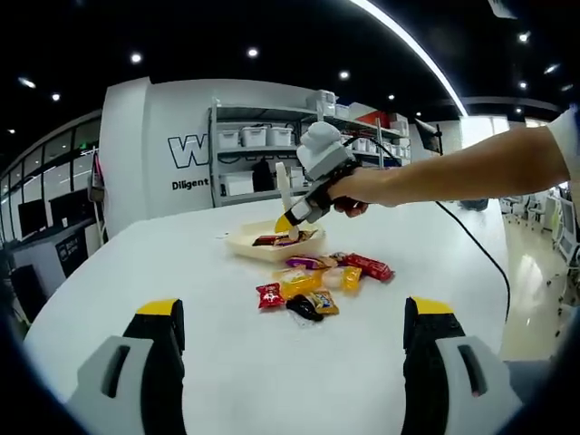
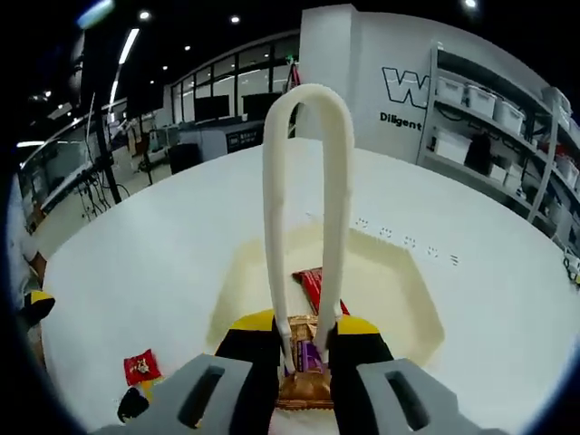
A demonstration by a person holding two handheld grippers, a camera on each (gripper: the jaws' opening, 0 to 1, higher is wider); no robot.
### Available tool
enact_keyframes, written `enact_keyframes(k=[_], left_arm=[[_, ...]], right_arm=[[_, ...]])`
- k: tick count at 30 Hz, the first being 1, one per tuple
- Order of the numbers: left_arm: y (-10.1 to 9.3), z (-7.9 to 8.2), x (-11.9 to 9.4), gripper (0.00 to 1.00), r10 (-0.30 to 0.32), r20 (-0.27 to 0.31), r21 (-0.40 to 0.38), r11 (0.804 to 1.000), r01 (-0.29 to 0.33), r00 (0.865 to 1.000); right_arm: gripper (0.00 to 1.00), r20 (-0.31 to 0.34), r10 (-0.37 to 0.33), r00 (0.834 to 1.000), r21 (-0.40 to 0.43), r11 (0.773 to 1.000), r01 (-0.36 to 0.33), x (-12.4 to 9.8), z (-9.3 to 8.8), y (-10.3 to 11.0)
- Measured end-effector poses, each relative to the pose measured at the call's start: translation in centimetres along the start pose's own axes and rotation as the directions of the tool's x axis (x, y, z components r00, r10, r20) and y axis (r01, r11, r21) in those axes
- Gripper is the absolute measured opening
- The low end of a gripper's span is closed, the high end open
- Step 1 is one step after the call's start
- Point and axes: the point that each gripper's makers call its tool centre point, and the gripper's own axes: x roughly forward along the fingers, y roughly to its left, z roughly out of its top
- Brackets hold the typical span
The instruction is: Place the target food into the container with the food tongs after gripping and lifting it, then release it inside without dropping or visibly crushing the food.
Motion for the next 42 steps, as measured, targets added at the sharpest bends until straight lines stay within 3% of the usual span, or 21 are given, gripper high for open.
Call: enact_keyframes(k=[6, 29, 42], left_arm=[[0.4, -0.1, 0.5, 0.99, 0.003, -0.002, -0.001, 1.000, -0.003, 1.000], [1.7, -0.7, 1.2, 0.99, 0.023, -0.007, -0.017, 1.000, -0.023, 1.000], [1.3, -0.8, 0.8, 0.99, 0.025, -0.012, -0.019, 1.000, -0.025, 1.000]], right_arm=[[0.14, -0.013, -0.009, 1.000, -0.043, 0.999, 0.009, 1.1, -0.8, -0.4], [0.19, 0.005, -0.046, 0.999, -0.079, 0.996, 0.046, 3.1, 0.5, -3.1], [0.19, 0.069, -0.022, 0.997, -0.051, 0.998, 0.026, -0.3, 3.0, -2.5]])
